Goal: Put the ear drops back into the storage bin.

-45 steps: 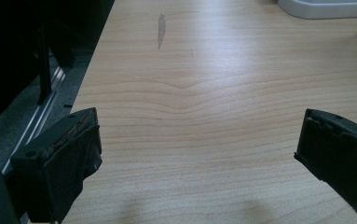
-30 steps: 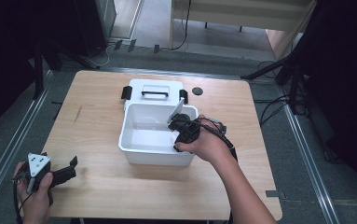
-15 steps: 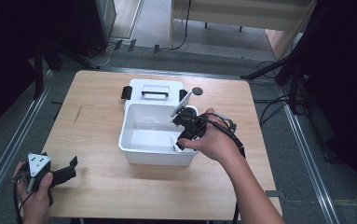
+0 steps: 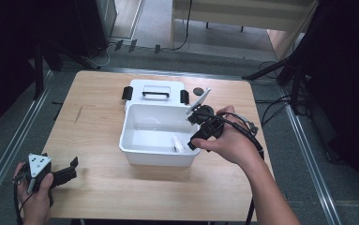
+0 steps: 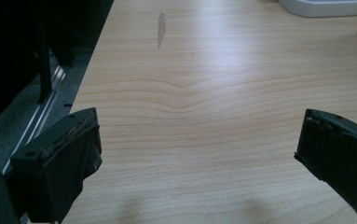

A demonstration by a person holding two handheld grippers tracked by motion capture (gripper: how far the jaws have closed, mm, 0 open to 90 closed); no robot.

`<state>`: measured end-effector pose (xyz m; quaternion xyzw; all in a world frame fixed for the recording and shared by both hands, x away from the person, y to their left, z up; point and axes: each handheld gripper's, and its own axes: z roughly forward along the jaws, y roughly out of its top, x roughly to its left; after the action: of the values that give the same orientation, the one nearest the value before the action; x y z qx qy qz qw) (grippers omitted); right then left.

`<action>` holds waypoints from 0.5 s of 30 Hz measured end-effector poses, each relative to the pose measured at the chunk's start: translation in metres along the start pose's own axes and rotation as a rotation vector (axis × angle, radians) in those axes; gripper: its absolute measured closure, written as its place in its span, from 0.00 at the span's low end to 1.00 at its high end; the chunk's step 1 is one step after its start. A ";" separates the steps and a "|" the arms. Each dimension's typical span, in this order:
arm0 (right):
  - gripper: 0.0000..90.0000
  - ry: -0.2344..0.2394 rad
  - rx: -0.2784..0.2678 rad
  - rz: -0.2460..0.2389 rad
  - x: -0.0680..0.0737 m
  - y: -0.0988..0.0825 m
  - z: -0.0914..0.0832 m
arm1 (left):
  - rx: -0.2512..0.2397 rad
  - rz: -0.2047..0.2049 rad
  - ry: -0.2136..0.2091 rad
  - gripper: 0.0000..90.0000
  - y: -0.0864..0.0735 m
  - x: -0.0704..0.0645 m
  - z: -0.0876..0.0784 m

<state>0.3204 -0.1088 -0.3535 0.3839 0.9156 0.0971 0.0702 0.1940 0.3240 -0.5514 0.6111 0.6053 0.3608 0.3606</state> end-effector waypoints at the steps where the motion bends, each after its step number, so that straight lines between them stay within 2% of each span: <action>1: 0.27 -0.007 0.002 0.015 -0.001 -0.003 -0.002 | 0.000 0.000 0.000 0.00 0.000 0.000 0.000; 2: 0.25 -0.012 -0.005 0.009 -0.003 -0.005 -0.003 | 0.000 0.000 0.000 0.00 0.000 0.000 0.000; 7: 0.16 -0.039 -0.003 0.050 -0.011 -0.018 -0.008 | 0.000 0.003 0.001 0.00 0.000 0.000 0.000; 15: 0.11 -0.049 0.008 0.092 -0.024 -0.039 -0.005 | 0.000 0.002 0.000 0.00 0.000 0.000 0.000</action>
<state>0.3094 -0.1538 -0.3561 0.4283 0.8952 0.0872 0.0867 0.1939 0.3237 -0.5514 0.6117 0.6047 0.3613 0.3601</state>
